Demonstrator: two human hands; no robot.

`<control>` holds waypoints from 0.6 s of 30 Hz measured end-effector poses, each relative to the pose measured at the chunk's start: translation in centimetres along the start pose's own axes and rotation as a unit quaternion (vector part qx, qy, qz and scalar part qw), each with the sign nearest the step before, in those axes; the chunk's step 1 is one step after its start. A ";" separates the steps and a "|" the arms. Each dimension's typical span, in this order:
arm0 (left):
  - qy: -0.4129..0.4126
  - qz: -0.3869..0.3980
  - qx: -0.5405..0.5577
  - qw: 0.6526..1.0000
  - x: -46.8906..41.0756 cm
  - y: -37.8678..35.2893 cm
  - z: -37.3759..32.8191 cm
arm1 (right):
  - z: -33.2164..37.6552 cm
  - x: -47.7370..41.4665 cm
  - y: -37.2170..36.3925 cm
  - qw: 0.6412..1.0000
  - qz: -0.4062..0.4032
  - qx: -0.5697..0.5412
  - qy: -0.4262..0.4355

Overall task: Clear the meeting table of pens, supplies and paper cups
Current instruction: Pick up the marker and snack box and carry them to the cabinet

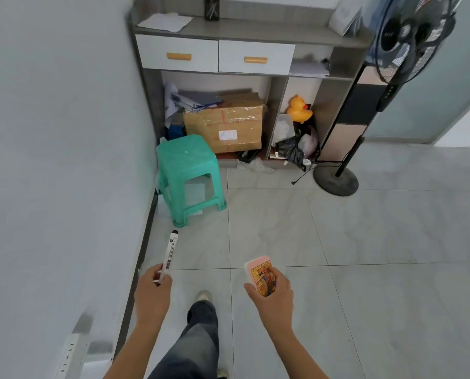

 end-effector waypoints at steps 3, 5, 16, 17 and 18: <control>-0.006 -0.002 0.006 1.000 -4.0 -2.3 -2.1 | 1.7 -4.3 0.1 1.000 -0.012 0.002 0.013; 0.000 0.006 0.008 1.000 -7.1 -4.4 -3.2 | 3.0 -7.4 0.1 1.000 -0.012 0.008 0.020; -0.063 0.033 0.039 0.997 -24.7 -14.2 -15.7 | 12.0 -25.1 0.5 0.998 -0.065 0.001 0.006; -0.057 0.038 0.035 0.997 -25.5 -14.9 -16.2 | 12.3 -26.0 0.1 0.998 -0.057 0.007 0.002; -0.050 0.046 0.030 0.997 -26.0 -15.6 -16.5 | 12.4 -26.7 -0.3 0.999 -0.048 0.015 -0.003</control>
Point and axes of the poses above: each hand's wrist, its own x-axis away from the middle knuckle, its own y-axis out of the back of the hand, z = x × y, the point moved 5 cm from there along -x, towards the middle knuckle, and after that the axes turned 1 degree about z, right-handed, at the moved point
